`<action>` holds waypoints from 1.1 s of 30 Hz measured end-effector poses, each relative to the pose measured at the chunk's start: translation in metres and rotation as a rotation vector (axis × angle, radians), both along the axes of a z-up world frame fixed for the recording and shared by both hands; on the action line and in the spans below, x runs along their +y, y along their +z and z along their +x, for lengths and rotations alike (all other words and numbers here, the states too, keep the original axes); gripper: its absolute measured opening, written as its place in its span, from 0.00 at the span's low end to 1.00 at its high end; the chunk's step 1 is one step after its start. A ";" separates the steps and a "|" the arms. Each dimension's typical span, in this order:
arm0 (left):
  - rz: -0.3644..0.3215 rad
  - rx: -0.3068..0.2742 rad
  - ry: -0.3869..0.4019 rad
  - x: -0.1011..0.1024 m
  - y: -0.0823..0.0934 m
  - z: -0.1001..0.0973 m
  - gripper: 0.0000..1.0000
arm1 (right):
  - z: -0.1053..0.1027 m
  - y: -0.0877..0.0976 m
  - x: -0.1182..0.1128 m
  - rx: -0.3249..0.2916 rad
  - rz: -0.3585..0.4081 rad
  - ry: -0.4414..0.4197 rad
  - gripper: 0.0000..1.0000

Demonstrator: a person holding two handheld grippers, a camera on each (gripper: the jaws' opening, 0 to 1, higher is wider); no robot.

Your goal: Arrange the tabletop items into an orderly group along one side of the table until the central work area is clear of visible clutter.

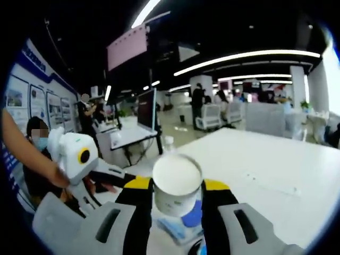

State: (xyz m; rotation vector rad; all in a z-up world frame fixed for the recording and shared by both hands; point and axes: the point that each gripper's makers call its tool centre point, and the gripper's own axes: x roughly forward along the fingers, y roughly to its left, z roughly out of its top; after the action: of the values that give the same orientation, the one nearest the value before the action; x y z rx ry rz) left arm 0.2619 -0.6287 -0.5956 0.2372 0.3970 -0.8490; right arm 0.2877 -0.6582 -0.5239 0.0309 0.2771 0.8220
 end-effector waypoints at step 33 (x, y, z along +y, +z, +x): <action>-0.017 -0.006 0.023 0.013 0.008 0.003 0.31 | -0.028 -0.008 0.005 0.036 0.034 0.068 0.32</action>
State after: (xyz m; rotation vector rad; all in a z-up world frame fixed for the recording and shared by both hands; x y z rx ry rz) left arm 0.2650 -0.6159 -0.5878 0.2192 0.3865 -0.8282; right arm 0.2596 -0.6530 -0.5316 0.0686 0.2989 0.8948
